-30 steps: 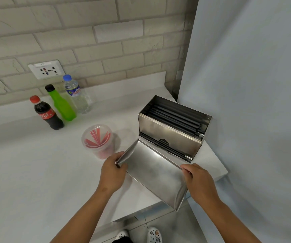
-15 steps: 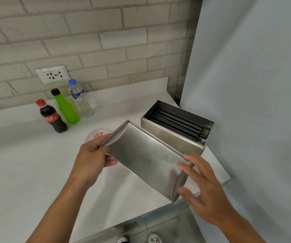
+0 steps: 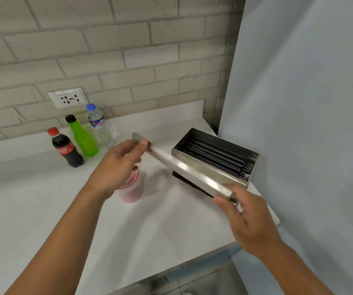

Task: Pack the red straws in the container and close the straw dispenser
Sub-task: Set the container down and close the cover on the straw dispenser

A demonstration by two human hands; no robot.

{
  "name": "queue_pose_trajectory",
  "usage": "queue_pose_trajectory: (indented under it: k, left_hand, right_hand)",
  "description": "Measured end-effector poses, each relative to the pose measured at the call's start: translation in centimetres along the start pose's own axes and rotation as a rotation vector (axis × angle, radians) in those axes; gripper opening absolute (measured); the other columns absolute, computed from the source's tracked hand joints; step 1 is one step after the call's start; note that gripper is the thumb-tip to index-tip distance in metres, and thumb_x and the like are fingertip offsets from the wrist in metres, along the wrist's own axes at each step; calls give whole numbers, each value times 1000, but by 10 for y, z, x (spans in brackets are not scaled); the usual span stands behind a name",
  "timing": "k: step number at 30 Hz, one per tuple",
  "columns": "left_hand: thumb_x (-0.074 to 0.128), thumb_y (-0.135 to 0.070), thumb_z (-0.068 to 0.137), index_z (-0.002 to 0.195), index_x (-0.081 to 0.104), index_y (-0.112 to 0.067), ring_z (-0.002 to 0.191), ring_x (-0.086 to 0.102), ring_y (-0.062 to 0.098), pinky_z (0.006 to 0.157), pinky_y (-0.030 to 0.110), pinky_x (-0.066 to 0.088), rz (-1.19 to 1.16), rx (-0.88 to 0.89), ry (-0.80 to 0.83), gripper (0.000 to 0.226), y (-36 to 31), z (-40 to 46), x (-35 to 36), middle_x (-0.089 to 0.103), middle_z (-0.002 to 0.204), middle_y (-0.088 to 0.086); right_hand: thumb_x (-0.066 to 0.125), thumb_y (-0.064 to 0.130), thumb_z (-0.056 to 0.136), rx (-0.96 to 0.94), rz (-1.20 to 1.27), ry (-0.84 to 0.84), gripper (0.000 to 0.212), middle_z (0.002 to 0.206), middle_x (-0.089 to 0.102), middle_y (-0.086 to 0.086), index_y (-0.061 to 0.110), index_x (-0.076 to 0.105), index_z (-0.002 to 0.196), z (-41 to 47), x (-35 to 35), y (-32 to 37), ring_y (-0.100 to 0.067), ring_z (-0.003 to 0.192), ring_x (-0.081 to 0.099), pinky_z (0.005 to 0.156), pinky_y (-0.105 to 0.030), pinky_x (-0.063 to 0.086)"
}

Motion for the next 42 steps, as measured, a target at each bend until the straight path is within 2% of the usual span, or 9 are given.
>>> queue_pose_trajectory:
  k: [3,5,10,14,19,25,30,33,42]
  left_hand:
    - [67,-65,80,128,60,-57,122,58,-12,106,20,43,78,182,40,49,-5,6,16,66,125,-37]
    - [73,-53,84,127,45,-72,117,55,-19,96,2,40,137,259,86,54,-5,10,29,60,120,-47]
    - [77,-59,76,122,49,-66,103,63,-9,80,8,52,158,309,29,54,0,29,56,63,112,-38]
    - [72,-70,72,130,59,-40,98,66,-1,79,13,49,219,276,-39,67,1,50,71,65,109,-25]
    - [71,-71,76,112,74,-24,93,71,11,75,22,54,308,210,-30,59,3,79,76,75,101,-13]
    - [68,-73,76,86,74,-23,66,62,10,57,24,44,421,201,-3,51,-1,108,82,69,74,-8]
    - [66,-74,80,83,72,-14,72,68,19,60,31,51,529,157,25,61,-3,130,95,70,73,-2]
    - [64,-76,81,84,70,-13,74,68,22,60,33,51,583,164,27,64,-2,138,99,68,73,0]
    - [60,-80,80,73,61,-20,76,67,23,63,32,50,653,135,57,60,11,146,113,64,71,-3]
  right_hand:
    - [55,77,89,129,197,-52,47,72,67,-8,31,62,83,17,-10,0,-23,57,61,54,-35,52]
    - [64,70,88,188,342,-117,43,67,68,1,28,64,81,28,-17,-3,-14,60,66,58,-29,57]
    - [67,34,100,300,569,-362,5,77,70,16,34,72,98,51,-29,-23,0,74,65,73,-20,54]
    - [68,15,101,412,706,-541,31,94,81,9,32,61,127,59,-31,-43,-3,89,75,78,-18,57]
    - [67,3,100,427,512,-375,63,126,73,17,20,43,155,63,-30,-60,5,116,69,87,-8,52]
    - [67,41,100,519,163,-146,75,145,53,27,28,30,164,80,-37,-83,35,106,50,83,5,39]
    - [53,67,96,571,1,-88,58,133,62,13,23,55,134,99,-43,-100,-7,121,58,97,-25,39]
    - [52,69,96,597,-13,-66,41,115,52,14,41,49,127,107,-43,-107,-9,110,50,96,-29,37]
    - [60,55,99,576,-61,-151,40,104,48,1,16,53,103,103,-36,-123,-23,110,56,92,-38,44]
Point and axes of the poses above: each hand's wrist, its own z-axis towards the middle knuckle, its own x-axis out of the palm, y = z × x, the point moved 3 cm from there along z, towards the middle knuckle
